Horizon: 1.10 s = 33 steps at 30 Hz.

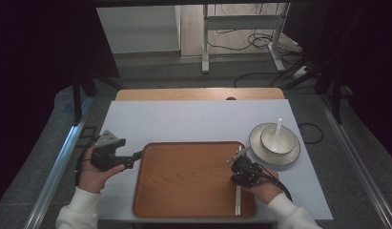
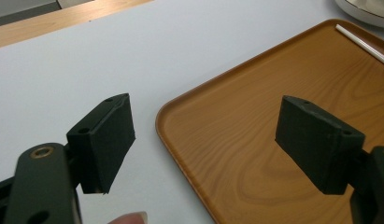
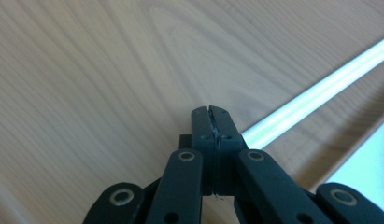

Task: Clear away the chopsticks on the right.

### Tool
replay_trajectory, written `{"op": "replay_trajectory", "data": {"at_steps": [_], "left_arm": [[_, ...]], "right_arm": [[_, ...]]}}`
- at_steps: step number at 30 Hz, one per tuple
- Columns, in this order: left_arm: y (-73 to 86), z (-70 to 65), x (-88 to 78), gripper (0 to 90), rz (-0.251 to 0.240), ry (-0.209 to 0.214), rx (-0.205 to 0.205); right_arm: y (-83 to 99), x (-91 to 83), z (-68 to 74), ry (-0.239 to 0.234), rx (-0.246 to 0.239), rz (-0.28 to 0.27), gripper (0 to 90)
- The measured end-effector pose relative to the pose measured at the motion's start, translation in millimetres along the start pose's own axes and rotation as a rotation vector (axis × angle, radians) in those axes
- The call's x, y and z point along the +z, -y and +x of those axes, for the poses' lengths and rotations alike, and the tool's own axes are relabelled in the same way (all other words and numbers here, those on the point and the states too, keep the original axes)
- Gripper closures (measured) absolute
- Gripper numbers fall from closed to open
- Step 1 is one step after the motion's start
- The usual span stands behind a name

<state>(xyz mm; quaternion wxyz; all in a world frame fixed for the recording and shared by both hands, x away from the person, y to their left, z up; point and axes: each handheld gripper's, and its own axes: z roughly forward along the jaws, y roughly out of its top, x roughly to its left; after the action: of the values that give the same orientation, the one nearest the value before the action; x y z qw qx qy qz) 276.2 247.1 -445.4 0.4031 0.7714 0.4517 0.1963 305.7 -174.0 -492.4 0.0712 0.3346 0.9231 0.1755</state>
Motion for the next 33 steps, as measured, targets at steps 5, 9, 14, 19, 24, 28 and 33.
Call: {"op": "replay_trajectory", "data": {"at_steps": [5,9,14,19,24,28,33], "left_arm": [[0.2,0.0,0.5,19.6,0.002,0.000,0.001],[0.1,0.6,0.1,19.6,0.001,0.000,0.000],[0.1,0.3,0.3,19.6,0.002,0.001,0.000],[0.3,0.4,0.9,19.6,0.002,0.001,-0.002],[0.4,-0.6,1.6,19.6,0.005,0.003,0.001],[0.5,-1.3,2.9,19.6,0.007,0.004,0.002],[0.5,-2.7,4.8,19.6,0.015,0.003,0.003]], "right_arm": [[2.2,-1.0,-2.2,0.000,0.005,0.002,90.0],[3.7,-2.0,-3.4,0.001,0.008,0.005,90.0],[4.2,-2.7,-2.8,0.005,0.004,0.008,90.0],[3.5,-2.2,-2.6,0.004,0.001,0.006,90.0],[0.6,-8.7,-1.0,-0.004,-0.011,-0.030,90.0],[-0.3,-16.1,-2.5,-0.013,-0.024,-0.072,90.0],[2.3,-24.0,-10.8,-0.026,-0.015,-0.124,90.0]]}}
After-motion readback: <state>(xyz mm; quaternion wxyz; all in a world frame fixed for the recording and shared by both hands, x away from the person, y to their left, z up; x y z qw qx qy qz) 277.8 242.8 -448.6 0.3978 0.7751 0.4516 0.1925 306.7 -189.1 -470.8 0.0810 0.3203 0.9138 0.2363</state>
